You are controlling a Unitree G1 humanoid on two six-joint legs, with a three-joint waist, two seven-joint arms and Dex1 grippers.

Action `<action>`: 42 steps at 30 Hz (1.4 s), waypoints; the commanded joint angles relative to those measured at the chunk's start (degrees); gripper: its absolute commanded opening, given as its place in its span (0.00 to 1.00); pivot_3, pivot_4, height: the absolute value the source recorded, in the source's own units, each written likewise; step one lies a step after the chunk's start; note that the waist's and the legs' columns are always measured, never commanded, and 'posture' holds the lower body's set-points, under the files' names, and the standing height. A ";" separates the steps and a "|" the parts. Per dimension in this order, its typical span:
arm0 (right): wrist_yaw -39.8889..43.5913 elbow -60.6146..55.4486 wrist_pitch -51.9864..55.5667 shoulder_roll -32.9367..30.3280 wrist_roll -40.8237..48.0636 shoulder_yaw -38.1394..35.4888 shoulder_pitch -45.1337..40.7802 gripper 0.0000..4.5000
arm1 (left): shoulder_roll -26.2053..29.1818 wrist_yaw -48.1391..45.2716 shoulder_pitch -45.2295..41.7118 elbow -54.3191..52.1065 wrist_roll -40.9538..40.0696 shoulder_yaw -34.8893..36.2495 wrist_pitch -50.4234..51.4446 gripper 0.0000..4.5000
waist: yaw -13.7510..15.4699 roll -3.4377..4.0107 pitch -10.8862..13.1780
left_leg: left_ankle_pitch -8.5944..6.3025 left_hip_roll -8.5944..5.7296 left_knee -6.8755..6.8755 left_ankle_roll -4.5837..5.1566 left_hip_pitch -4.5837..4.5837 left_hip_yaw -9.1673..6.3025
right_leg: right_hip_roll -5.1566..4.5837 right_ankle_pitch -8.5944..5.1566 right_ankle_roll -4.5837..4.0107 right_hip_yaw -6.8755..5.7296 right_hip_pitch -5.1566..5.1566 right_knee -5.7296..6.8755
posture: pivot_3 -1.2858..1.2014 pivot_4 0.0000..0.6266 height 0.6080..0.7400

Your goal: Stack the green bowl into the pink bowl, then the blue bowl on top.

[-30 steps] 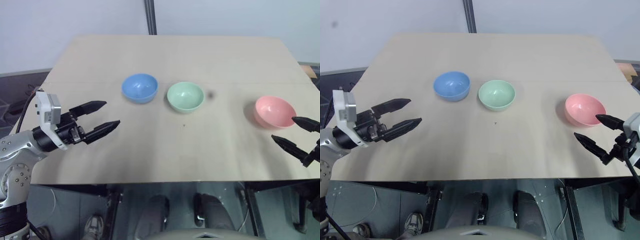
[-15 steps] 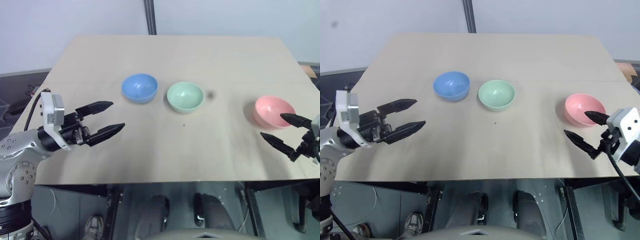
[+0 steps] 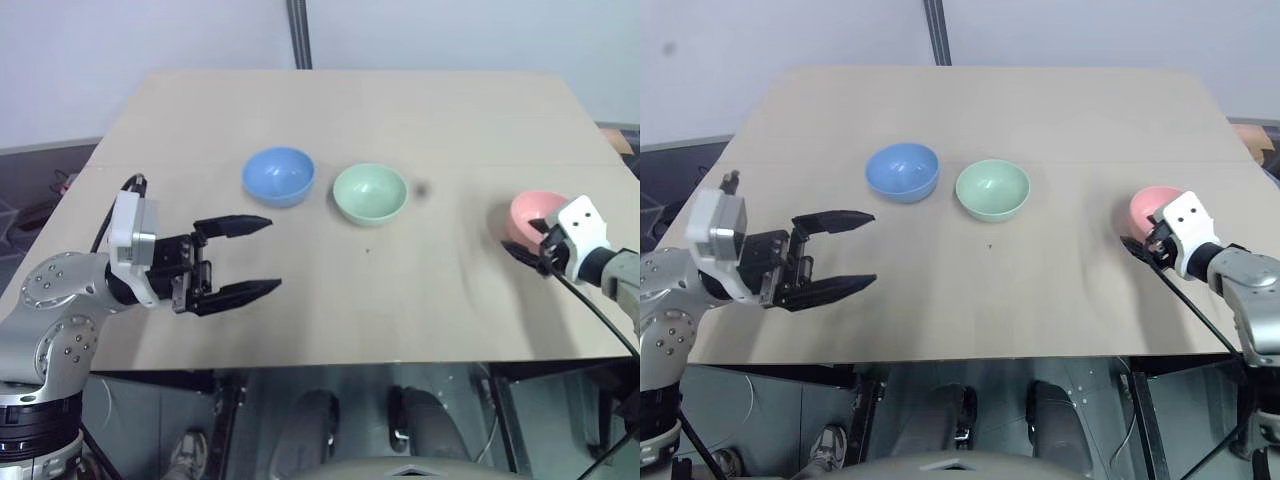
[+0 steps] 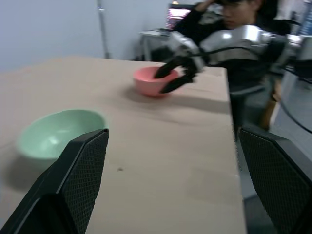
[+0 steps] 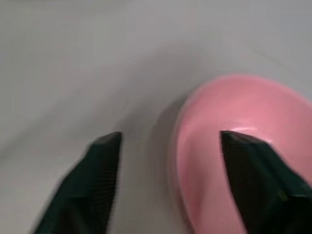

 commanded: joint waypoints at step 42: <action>0.81 -11.90 8.59 23.23 -5.20 22.42 -26.74 0.83 | -5.23 12.71 4.30 1.19 3.44 3.66 -5.05 1.00 | -0.75 -0.20 -0.10 | -0.02 0.46 0.14 -0.05 0.11 0.10 | 0.39 0.12 -0.17 0.06 -0.02 0.06 | 0.52 0.24 1.00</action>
